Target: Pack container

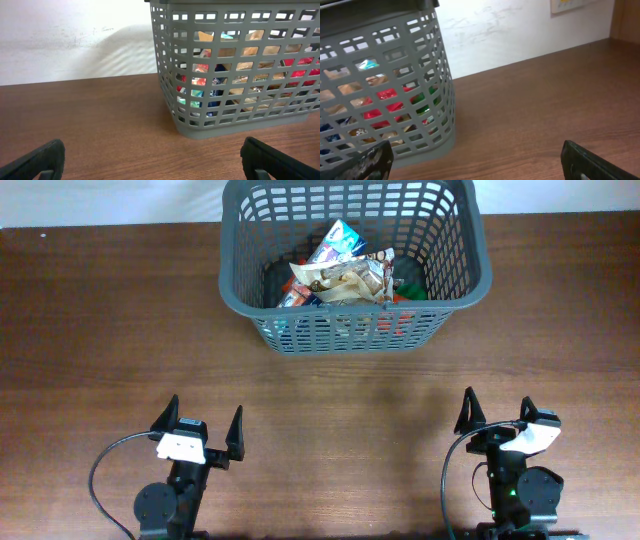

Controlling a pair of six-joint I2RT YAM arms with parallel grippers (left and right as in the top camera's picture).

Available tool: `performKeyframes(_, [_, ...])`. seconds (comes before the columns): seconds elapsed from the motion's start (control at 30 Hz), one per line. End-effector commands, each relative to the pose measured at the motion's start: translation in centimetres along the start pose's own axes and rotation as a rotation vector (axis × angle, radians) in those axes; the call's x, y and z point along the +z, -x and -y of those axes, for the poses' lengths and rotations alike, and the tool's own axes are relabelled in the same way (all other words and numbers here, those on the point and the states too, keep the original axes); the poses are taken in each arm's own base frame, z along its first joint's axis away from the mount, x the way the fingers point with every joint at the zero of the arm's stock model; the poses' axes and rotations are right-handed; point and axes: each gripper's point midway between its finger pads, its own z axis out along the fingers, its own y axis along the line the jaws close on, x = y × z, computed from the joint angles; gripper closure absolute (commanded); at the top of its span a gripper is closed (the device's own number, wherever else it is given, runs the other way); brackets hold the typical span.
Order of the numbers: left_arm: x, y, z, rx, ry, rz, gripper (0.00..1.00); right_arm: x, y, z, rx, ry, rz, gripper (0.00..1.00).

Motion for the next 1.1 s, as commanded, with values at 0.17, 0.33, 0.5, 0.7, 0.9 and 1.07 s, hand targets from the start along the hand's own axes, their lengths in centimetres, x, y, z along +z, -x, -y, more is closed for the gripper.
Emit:
performKeyframes(0.17, [0.0, -0.16, -0.06, 0.016, 0.006, -0.001, 0.01, 0.0, -0.66, -1.0, -0.11, 0.06, -0.012, 0.01])
performKeyframes(0.33, [0.0, -0.16, -0.06, 0.015, 0.006, -0.001, 0.01, 0.0, -0.69, -1.04, -0.109, 0.061, -0.014, 0.01])
performKeyframes(0.5, [0.0, -0.16, -0.06, 0.016, 0.006, -0.001, 0.01, -0.01, -0.7, -1.13, -0.109, 0.065, -0.014, 0.01])
performKeyframes(0.7, [0.0, -0.16, -0.06, 0.016, 0.006, -0.001, 0.01, 0.0, -0.67, -1.0, -0.109, 0.058, -0.013, 0.01])
performKeyframes(0.9, [0.0, -0.16, -0.06, 0.016, 0.006, -0.001, 0.01, 0.0, -0.67, -1.0, -0.109, 0.058, -0.013, 0.01])
performKeyframes(1.07, [0.0, -0.16, -0.06, 0.016, 0.006, -0.001, 0.01, 0.0, -0.67, -1.0, -0.109, 0.058, -0.013, 0.01])
